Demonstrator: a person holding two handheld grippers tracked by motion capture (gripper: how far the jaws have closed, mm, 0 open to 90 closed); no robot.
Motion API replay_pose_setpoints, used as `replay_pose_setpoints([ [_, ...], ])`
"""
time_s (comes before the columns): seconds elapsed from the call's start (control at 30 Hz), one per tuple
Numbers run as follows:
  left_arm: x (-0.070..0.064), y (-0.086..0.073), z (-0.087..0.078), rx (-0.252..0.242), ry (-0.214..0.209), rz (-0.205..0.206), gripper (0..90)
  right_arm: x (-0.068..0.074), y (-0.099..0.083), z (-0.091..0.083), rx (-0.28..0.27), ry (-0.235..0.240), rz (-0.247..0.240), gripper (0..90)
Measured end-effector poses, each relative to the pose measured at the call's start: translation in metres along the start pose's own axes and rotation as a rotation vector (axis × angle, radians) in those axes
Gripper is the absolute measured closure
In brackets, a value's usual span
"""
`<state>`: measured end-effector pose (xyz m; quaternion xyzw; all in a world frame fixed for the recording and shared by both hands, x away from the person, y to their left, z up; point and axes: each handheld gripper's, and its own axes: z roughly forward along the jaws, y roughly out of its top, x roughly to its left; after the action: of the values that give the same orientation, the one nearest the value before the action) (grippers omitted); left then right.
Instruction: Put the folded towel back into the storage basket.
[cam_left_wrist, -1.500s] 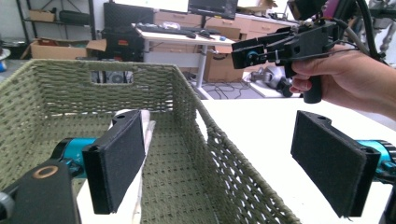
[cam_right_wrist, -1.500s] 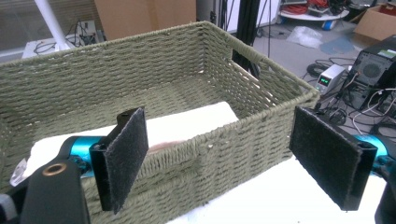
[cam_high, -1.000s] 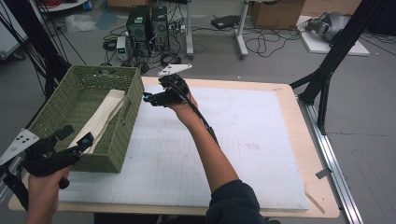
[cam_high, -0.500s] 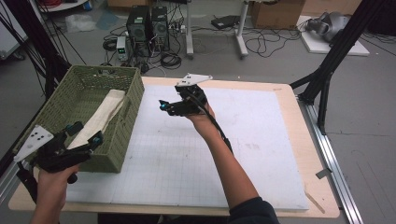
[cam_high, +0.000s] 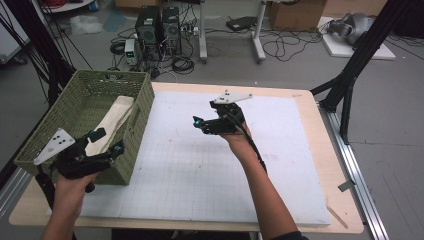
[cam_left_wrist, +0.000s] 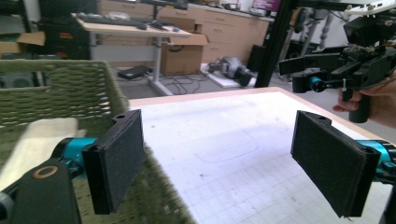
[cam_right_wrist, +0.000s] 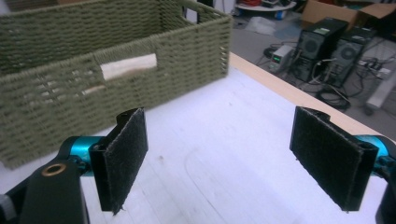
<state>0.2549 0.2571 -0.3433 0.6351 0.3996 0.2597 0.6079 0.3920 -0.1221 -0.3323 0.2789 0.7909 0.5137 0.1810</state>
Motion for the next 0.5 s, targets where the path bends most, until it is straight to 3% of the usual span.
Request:
replay_pose_setpoints([
  [0.23,-0.008,0.000,0.018,0.011,-0.057,0.001,17.8,-0.009,-0.019,-0.025,-0.016,-0.015,0.027,17.9],
  [0.5,-0.019,-0.001,0.038,0.025,-0.132,0.012,17.8,-0.015,-0.042,-0.056,-0.032,-0.068,0.023,17.9],
])
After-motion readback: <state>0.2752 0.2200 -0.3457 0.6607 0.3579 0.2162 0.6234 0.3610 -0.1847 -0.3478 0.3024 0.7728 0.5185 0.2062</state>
